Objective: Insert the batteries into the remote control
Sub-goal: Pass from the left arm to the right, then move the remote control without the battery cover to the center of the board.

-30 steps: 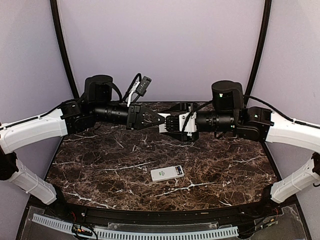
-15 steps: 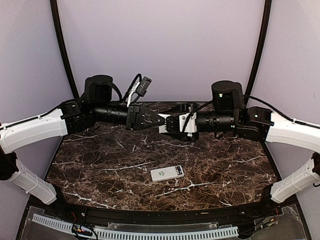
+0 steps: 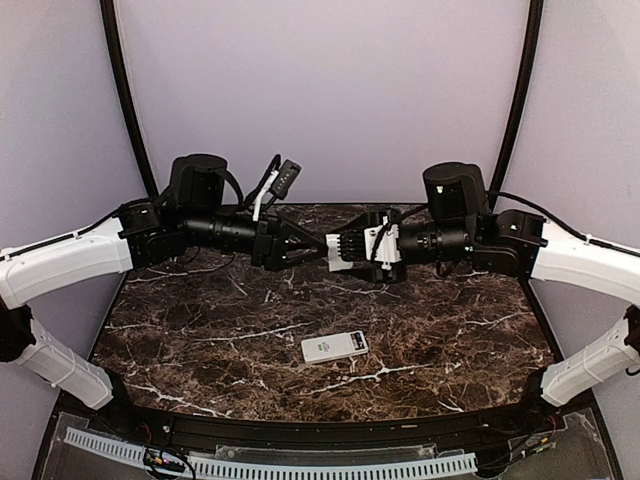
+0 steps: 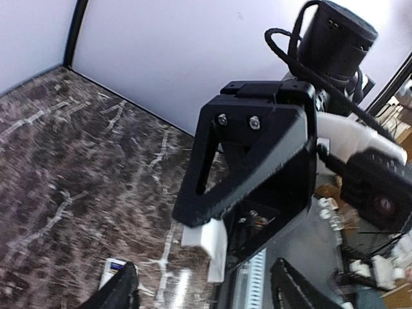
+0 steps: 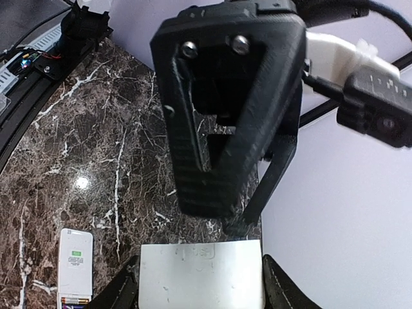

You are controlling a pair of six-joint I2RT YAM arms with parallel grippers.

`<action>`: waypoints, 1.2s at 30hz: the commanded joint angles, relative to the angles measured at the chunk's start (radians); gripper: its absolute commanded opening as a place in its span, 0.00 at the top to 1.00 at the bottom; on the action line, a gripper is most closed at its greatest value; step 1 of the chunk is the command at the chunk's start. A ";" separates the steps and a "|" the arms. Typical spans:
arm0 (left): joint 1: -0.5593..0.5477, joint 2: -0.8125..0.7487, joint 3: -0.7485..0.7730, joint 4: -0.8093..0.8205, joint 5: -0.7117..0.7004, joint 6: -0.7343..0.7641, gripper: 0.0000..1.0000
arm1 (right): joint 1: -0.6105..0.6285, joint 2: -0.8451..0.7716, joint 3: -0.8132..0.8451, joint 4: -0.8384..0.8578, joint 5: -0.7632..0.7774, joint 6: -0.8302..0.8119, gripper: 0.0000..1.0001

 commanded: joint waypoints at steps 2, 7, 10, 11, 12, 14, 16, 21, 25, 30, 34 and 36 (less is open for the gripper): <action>0.006 -0.106 -0.118 -0.102 -0.310 0.269 0.22 | -0.094 -0.032 -0.094 -0.062 -0.140 0.068 0.60; -0.003 -0.035 -0.284 -0.089 -0.439 0.340 0.18 | -0.151 -0.019 -0.185 -0.077 -0.191 0.100 0.60; -0.074 0.032 -0.329 -0.044 -0.498 0.449 0.14 | -0.191 -0.020 -0.242 -0.059 -0.218 0.104 0.60; -0.092 0.045 -0.340 -0.020 -0.525 0.480 0.13 | -0.203 -0.018 -0.259 -0.051 -0.225 0.103 0.60; -0.117 0.068 -0.351 -0.005 -0.527 0.538 0.12 | -0.216 -0.014 -0.273 -0.047 -0.230 0.099 0.59; -0.131 0.105 -0.352 0.021 -0.493 0.621 0.10 | -0.240 0.003 -0.296 -0.044 -0.243 0.096 0.59; -0.132 0.142 -0.347 0.013 -0.424 0.717 0.08 | -0.259 0.028 -0.315 -0.046 -0.263 0.092 0.60; -0.109 0.277 -0.353 0.077 -0.382 0.792 0.06 | -0.271 0.096 -0.349 -0.025 -0.282 0.090 0.59; -0.100 0.387 -0.319 0.099 -0.356 0.760 0.07 | -0.285 0.134 -0.358 -0.010 -0.305 0.077 0.59; -0.088 0.456 -0.296 0.122 -0.381 0.724 0.15 | -0.289 0.171 -0.366 0.008 -0.306 0.064 0.58; -0.075 0.463 -0.315 0.084 -0.364 0.762 0.27 | -0.291 0.208 -0.337 -0.010 -0.297 0.066 0.58; -0.068 0.453 -0.314 0.059 -0.351 0.781 0.38 | -0.290 0.230 -0.317 -0.032 -0.298 0.065 0.58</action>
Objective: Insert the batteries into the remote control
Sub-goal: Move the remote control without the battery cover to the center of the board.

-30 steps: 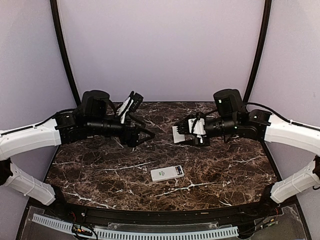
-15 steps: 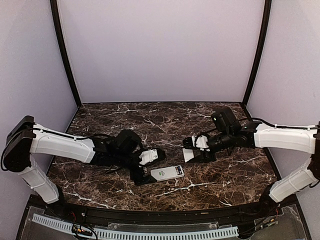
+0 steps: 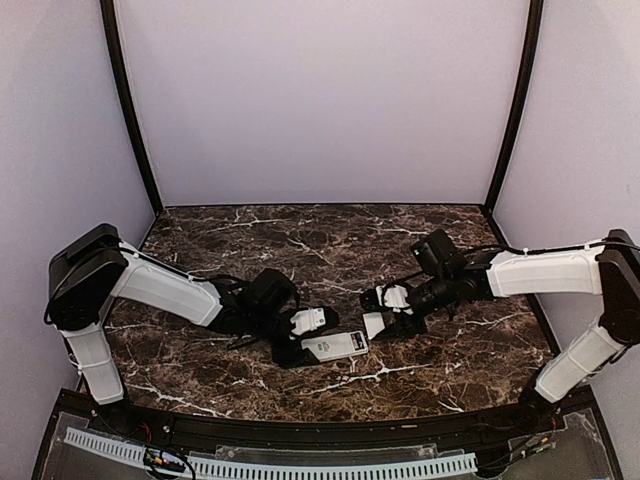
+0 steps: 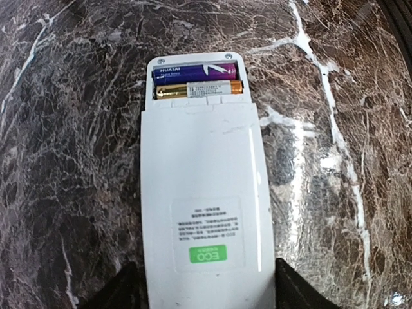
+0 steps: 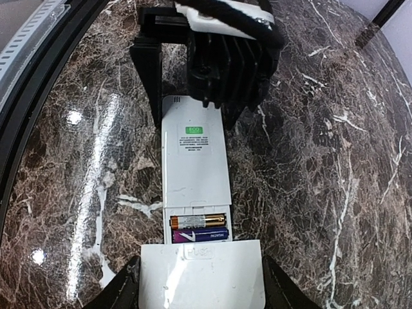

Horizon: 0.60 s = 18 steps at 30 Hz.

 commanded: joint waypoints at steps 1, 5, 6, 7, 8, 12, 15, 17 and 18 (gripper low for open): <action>0.024 0.002 -0.009 -0.089 0.023 0.051 0.40 | -0.006 0.047 0.047 -0.016 -0.012 -0.005 0.58; 0.075 -0.016 0.035 -0.162 0.100 0.071 0.49 | -0.006 0.076 0.078 -0.034 -0.023 0.006 0.58; 0.092 -0.021 0.044 -0.172 0.112 0.087 0.51 | -0.005 0.078 0.085 -0.033 -0.031 0.012 0.58; 0.098 -0.023 0.066 -0.202 0.141 0.098 0.53 | -0.004 0.078 0.092 -0.029 -0.039 0.021 0.58; 0.109 -0.026 0.078 -0.220 0.152 0.127 0.53 | -0.006 0.079 0.094 -0.021 -0.043 0.030 0.58; 0.119 -0.011 0.193 -0.390 0.173 0.304 0.53 | -0.003 0.066 0.102 0.016 -0.059 0.096 0.59; 0.145 0.019 0.227 -0.558 0.090 0.446 0.53 | 0.013 0.034 0.080 0.094 -0.066 0.185 0.59; 0.173 0.017 0.217 -0.607 0.089 0.514 0.52 | 0.037 0.015 0.057 0.179 -0.050 0.257 0.60; 0.182 0.016 0.205 -0.633 0.112 0.548 0.52 | 0.052 0.014 0.047 0.212 -0.037 0.289 0.59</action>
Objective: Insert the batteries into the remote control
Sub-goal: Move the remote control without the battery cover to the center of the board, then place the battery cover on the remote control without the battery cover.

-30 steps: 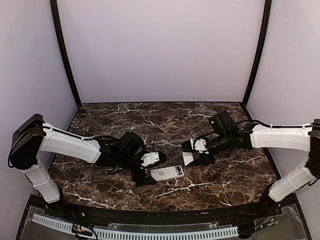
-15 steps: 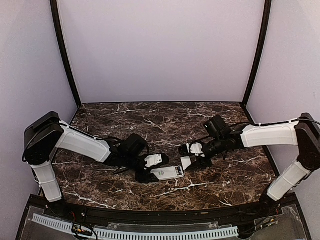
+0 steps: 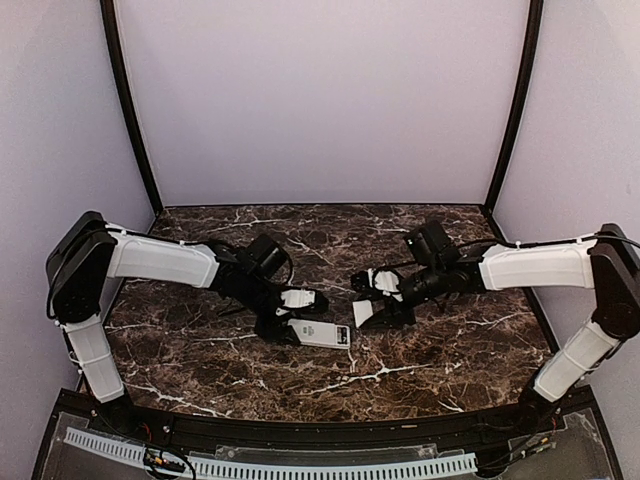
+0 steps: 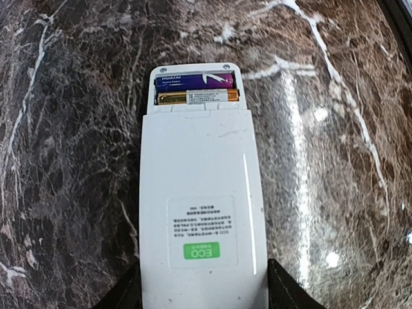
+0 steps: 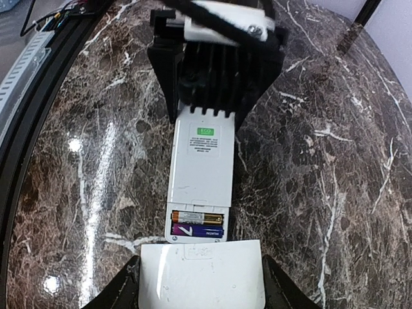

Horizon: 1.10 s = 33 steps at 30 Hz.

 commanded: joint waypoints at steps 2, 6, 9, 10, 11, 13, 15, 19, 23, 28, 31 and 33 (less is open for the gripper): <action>0.055 0.008 -0.044 -0.236 0.033 0.252 0.51 | 0.074 -0.036 -0.045 0.212 0.021 0.214 0.60; 0.056 0.010 -0.091 -0.207 0.048 0.288 0.48 | 0.102 0.001 -0.109 0.346 0.022 0.326 0.60; 0.056 0.020 -0.108 -0.173 0.032 0.292 0.38 | 0.103 0.035 -0.123 0.397 0.025 0.336 0.59; 0.056 0.023 -0.108 -0.158 0.015 0.290 0.30 | 0.103 0.051 -0.117 0.396 0.026 0.328 0.59; 0.056 0.022 -0.108 -0.141 0.006 0.277 0.26 | 0.103 0.070 -0.110 0.394 0.027 0.322 0.59; 0.056 0.015 -0.099 -0.124 -0.010 0.244 0.20 | 0.103 0.105 -0.096 0.387 0.025 0.319 0.59; 0.057 -0.011 -0.094 -0.114 -0.012 0.205 0.04 | 0.103 0.133 -0.096 0.400 0.025 0.327 0.60; 0.057 -0.128 -0.117 -0.087 0.041 0.126 0.01 | 0.105 0.160 -0.121 0.463 0.012 0.353 0.59; 0.057 -0.280 -0.194 0.080 0.086 -0.152 0.01 | 0.114 0.188 -0.124 0.501 0.020 0.354 0.59; 0.056 -0.442 -0.448 0.512 -0.006 -0.953 0.06 | 0.116 0.211 -0.124 0.539 0.017 0.348 0.59; 0.056 -0.482 -0.537 0.585 -0.197 -1.262 0.16 | 0.120 0.204 -0.125 0.533 0.012 0.346 0.59; 0.057 -0.501 -0.554 0.543 -0.266 -1.335 0.17 | 0.125 0.191 -0.122 0.515 0.017 0.346 0.59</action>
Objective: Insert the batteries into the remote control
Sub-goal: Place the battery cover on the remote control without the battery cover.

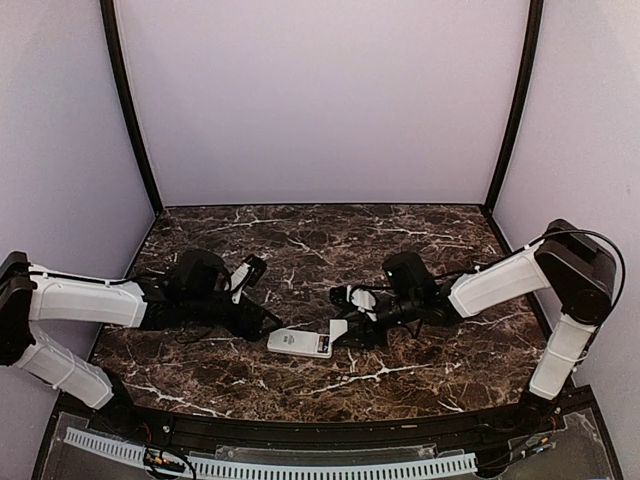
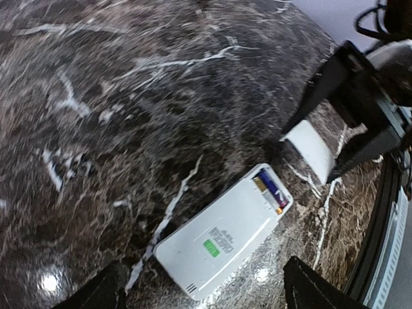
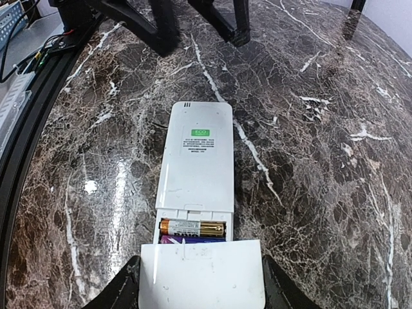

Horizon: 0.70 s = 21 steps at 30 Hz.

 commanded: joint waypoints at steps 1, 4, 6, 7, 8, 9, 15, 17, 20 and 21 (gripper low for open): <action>-0.001 -0.034 -0.067 0.077 -0.203 -0.476 0.16 | 0.016 -0.015 -0.011 0.019 0.004 0.011 0.59; 0.001 -0.025 -0.106 0.110 -0.208 -0.516 0.15 | 0.020 -0.024 -0.023 0.041 0.024 0.035 0.59; 0.000 0.005 -0.137 0.164 -0.189 -0.549 0.17 | 0.022 -0.017 -0.043 0.102 0.031 0.064 0.59; 0.000 0.017 -0.147 0.186 -0.177 -0.563 0.19 | 0.022 -0.013 -0.058 0.142 0.033 0.085 0.59; 0.000 0.042 -0.149 0.193 -0.170 -0.567 0.20 | 0.023 -0.006 -0.072 0.180 0.034 0.097 0.59; 0.000 0.054 -0.149 0.207 -0.152 -0.573 0.22 | 0.023 0.000 -0.083 0.208 0.036 0.103 0.59; 0.001 0.148 -0.159 0.255 -0.103 -0.617 0.30 | 0.046 0.051 -0.076 0.240 0.066 0.097 0.59; 0.000 0.157 -0.169 0.260 -0.098 -0.636 0.32 | 0.050 0.066 -0.075 0.262 0.061 0.111 0.59; -0.001 0.143 -0.186 0.263 -0.107 -0.645 0.36 | 0.062 0.099 -0.072 0.272 0.066 0.115 0.59; 0.000 0.134 -0.188 0.261 -0.112 -0.644 0.36 | 0.063 0.106 -0.072 0.275 0.071 0.116 0.59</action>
